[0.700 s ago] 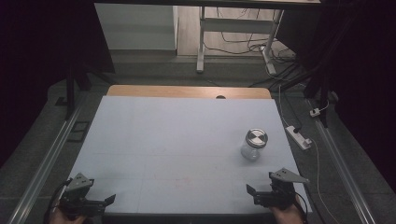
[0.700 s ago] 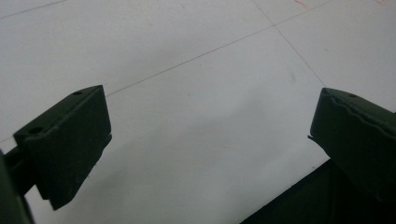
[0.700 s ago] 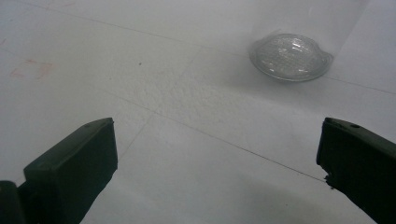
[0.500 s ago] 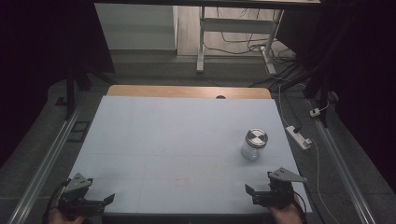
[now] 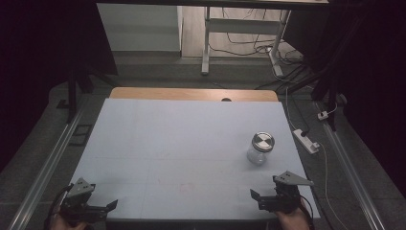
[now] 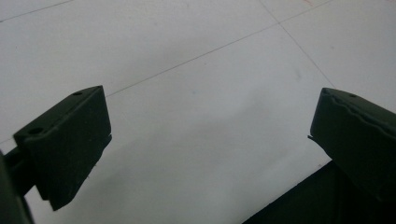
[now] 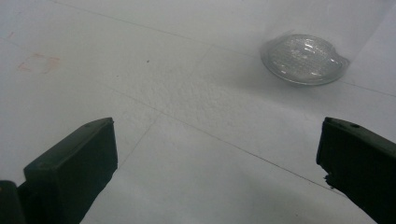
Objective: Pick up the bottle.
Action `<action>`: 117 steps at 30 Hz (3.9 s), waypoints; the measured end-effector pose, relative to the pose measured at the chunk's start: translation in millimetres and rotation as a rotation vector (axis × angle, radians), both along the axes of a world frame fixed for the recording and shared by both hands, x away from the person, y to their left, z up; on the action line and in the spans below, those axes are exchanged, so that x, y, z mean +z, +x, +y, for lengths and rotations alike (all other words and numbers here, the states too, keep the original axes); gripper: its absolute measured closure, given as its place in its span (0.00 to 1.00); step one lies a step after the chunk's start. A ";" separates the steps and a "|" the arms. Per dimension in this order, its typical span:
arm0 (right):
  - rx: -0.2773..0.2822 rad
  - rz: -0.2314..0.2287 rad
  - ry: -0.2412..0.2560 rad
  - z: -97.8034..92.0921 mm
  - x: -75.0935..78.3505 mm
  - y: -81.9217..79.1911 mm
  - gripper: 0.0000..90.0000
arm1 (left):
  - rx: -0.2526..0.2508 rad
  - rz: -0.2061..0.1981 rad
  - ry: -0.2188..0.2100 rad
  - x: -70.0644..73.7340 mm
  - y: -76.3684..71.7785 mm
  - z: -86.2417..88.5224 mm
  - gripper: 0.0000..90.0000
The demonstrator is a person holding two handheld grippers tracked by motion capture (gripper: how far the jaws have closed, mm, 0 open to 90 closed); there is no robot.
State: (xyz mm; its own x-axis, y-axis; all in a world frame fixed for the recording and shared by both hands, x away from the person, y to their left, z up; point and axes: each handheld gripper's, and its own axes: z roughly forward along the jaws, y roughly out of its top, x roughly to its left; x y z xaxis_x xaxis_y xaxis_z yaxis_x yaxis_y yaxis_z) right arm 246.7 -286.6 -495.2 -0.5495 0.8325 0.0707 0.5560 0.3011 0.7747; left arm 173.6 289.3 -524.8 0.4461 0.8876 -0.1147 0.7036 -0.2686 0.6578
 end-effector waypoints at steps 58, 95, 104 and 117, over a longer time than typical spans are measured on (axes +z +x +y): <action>-0.076 -0.107 0.007 -5.5 27.2 63.7 0.00 | -0.096 0.018 -0.055 -1.2 5.3 4.1 0.00; -0.108 -0.061 -0.073 4.8 -8.0 125.2 0.00 | -0.117 0.052 -0.078 -3.4 8.6 5.7 0.00; -0.116 -0.076 -0.062 4.1 -8.9 128.5 0.07 | -0.118 0.054 -0.080 -3.5 8.6 5.5 0.01; -0.088 -0.072 -0.082 7.2 -6.3 127.8 0.16 | -0.125 0.051 -0.077 -3.5 8.5 5.2 0.01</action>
State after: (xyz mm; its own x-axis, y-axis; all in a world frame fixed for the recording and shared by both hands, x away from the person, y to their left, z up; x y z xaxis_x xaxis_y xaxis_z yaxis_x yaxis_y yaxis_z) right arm 374.5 -279.4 -501.5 -0.4750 0.8793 -0.0364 0.5267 0.3171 0.7887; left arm 182.1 294.4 -528.3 0.5446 0.8130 -0.2059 0.7011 -0.3066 0.6438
